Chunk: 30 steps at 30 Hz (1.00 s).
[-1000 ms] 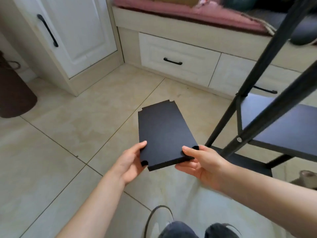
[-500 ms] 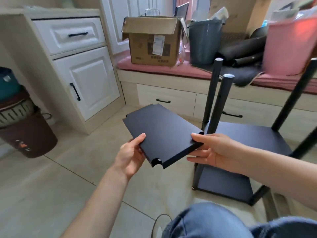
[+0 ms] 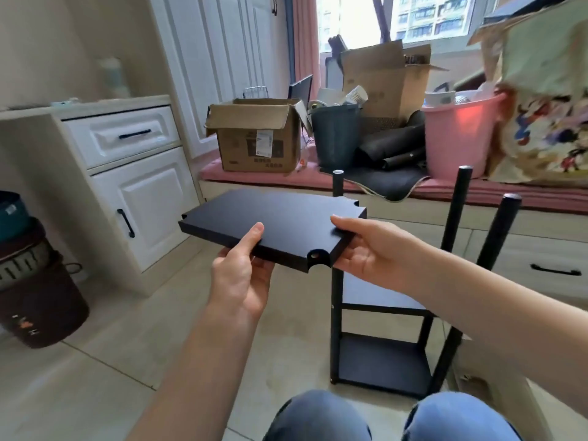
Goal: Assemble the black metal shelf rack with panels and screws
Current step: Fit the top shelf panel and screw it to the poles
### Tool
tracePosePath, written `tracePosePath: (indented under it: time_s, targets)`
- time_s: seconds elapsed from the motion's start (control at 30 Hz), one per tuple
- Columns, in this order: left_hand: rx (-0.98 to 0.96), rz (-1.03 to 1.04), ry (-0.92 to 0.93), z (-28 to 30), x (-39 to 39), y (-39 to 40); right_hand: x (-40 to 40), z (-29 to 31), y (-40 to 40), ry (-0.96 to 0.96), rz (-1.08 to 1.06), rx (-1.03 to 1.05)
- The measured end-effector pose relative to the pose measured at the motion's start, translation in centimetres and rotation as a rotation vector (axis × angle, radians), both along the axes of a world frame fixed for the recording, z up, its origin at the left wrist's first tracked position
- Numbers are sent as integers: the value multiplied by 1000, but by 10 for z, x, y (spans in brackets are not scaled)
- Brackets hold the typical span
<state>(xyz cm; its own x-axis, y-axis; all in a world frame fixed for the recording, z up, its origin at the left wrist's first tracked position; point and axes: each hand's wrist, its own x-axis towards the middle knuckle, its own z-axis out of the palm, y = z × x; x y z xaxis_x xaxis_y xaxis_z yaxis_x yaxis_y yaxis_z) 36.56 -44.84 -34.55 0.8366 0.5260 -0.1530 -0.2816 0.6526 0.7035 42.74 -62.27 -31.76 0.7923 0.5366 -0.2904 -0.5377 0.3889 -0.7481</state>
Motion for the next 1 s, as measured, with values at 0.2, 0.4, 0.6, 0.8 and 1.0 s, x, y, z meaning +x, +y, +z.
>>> tracePosePath:
  time_s: [0.2,0.4,0.6,0.8,1.0]
  targets:
    - [6,-17,-40,25,9,-11,14,33,-27,-31,-87,-12]
    - [11,-83,6,41,31,23,38,61,-78,-89,-141,-39]
    - [-13,-308,-35,70,74,34,75,81,-129,-156,-187,-138]
    - [190,-476,121,83,132,9,126,86,-167,-219,-350,-377]
    - [481,-478,224,65,178,-27,173,62,-199,-225,-444,-666]
